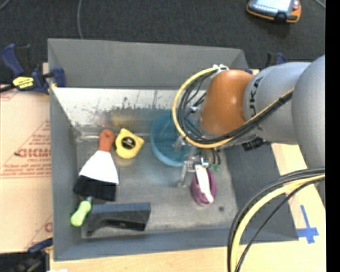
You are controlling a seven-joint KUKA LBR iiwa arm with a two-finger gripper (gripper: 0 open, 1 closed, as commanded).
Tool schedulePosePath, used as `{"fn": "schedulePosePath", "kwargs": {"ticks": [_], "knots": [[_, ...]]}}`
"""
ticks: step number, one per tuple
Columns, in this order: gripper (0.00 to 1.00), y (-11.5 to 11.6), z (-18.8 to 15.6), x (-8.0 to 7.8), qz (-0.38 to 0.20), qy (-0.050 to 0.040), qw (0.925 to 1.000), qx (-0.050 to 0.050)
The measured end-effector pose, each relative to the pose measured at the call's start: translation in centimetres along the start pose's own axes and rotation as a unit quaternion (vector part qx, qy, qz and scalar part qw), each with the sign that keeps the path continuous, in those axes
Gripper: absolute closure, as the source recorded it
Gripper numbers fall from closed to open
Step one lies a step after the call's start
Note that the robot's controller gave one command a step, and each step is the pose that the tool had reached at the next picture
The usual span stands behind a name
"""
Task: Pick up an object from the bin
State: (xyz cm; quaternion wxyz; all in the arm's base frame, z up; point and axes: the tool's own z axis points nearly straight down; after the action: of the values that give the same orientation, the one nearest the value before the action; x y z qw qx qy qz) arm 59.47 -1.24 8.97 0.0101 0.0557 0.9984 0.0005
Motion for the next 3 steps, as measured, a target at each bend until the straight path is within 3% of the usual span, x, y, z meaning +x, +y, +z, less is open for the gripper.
{"fn": "schedulePosePath", "kwargs": {"ticks": [1, 2, 3], "knots": [[0.00, 0.4, 0.2, -1.3, 0.010, -0.0005, 1.0000, -0.001], [0.00, 0.5, 0.2, -0.1, 0.018, -0.0017, 0.9998, -0.001], [0.00, 0.6, 0.8, -0.8, 0.020, -0.0033, 0.9998, -0.002]]}}
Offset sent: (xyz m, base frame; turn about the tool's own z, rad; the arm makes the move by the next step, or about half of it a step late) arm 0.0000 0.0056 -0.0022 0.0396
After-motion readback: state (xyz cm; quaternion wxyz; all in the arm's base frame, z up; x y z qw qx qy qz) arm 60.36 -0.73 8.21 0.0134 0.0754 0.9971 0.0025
